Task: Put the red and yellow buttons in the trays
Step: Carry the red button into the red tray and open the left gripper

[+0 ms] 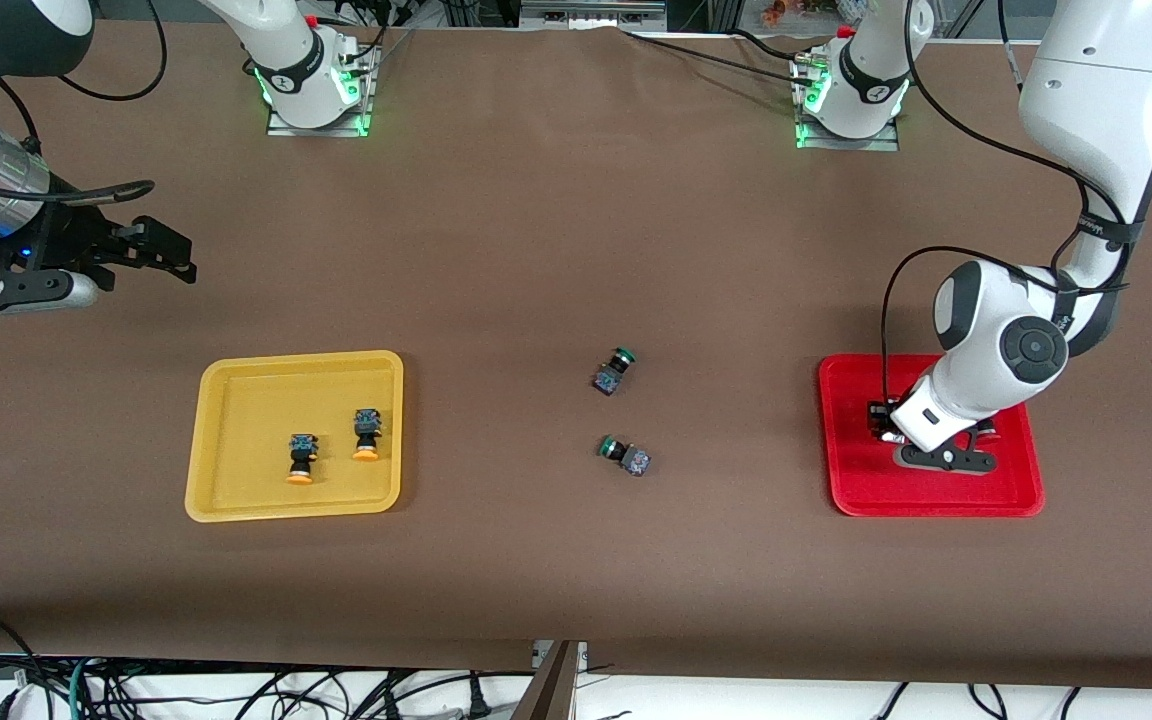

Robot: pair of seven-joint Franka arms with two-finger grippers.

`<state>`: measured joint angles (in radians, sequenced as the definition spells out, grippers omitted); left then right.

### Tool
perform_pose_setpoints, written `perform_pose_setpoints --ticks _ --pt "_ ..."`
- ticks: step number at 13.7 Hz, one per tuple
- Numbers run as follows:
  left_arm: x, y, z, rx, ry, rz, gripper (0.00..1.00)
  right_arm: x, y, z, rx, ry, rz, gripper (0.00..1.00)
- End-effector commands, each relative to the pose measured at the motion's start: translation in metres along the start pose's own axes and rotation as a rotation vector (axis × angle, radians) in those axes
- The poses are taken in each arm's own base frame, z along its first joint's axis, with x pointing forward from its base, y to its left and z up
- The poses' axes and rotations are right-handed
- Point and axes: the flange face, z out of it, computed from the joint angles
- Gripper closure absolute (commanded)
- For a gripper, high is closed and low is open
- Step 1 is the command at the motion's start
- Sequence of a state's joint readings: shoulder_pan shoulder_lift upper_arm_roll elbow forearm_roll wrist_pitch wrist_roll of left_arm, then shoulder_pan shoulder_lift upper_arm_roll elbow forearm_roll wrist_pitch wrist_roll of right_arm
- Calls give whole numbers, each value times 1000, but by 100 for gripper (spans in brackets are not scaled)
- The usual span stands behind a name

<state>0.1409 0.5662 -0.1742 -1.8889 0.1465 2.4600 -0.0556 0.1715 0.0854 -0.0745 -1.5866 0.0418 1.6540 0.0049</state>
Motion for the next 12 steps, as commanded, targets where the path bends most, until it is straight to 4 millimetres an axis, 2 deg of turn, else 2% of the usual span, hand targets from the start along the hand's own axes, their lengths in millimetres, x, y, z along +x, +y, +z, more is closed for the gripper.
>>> perform_pose_setpoints --ticks 1,2,3,5,6,8,10,12 --pt "-14 -20 2 10 0 -37 53 -1 -1 -13 -27 12 2 0" --pt "-12 -22 0 10 6 -40 18 -2 2 -19 -35 14 4 1" --pt "-7 -22 -9 12 20 -39 0 -1 3 -21 -35 14 1 1" --pt "8 -24 -39 18 35 -41 0 1 2 -24 -34 26 7 1" --pt "17 -21 -61 22 21 -41 0 1 2 -23 -29 24 15 1" --pt "45 -7 -129 22 -27 -27 0 1 0 -22 -20 18 15 1" --pt "61 -10 -196 30 -40 -30 0 1 0 -20 -31 15 12 1" --pt "64 -4 -237 27 -49 -25 0 5 3 -15 -27 9 18 1"
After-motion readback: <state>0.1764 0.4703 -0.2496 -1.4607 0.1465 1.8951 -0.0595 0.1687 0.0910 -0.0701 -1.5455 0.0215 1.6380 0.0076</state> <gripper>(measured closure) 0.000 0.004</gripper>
